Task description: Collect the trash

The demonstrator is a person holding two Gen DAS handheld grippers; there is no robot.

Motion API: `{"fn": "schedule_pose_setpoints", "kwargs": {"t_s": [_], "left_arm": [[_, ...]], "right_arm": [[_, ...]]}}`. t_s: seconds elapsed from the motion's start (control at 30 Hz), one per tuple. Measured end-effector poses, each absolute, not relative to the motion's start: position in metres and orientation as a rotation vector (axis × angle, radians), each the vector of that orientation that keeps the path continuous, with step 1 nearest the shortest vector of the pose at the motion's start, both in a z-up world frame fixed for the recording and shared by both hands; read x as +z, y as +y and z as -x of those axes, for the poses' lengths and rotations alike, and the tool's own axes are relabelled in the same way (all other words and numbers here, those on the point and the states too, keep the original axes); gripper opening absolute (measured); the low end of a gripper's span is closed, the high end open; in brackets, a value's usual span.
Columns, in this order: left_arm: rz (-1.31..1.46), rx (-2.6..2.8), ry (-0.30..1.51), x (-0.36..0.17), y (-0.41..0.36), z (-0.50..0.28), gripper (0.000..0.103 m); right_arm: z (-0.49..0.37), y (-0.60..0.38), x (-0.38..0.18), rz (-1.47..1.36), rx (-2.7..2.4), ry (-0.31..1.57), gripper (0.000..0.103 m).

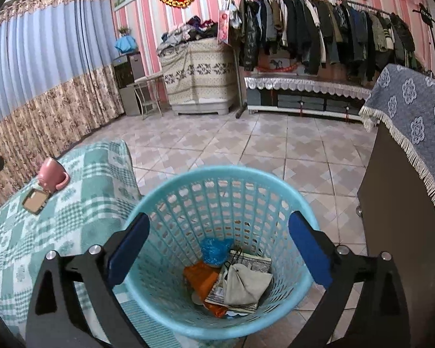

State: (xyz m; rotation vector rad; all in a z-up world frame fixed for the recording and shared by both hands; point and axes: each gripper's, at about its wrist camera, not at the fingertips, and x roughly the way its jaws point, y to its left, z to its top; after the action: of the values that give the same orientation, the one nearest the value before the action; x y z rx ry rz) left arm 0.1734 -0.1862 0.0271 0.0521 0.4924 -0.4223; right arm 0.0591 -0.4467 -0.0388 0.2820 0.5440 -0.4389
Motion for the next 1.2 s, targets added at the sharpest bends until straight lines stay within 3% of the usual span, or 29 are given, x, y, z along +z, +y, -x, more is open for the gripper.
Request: {"fn": "schedule_pose_setpoints", "kwargs": {"t_s": [0.37, 1.2], "left_arm": [[-0.077, -0.319, 0.45, 0.037, -0.127, -0.129, 0.098], [-0.045, -0.157, 0.443, 0.012, -0.025, -0.05, 0.098]], "right_arm": [[-0.033, -0.384, 0.005, -0.174, -0.374, 0.426, 0.098], [-0.003, -0.261, -0.014, -0.083, -0.241, 0.42, 0.098]]}}
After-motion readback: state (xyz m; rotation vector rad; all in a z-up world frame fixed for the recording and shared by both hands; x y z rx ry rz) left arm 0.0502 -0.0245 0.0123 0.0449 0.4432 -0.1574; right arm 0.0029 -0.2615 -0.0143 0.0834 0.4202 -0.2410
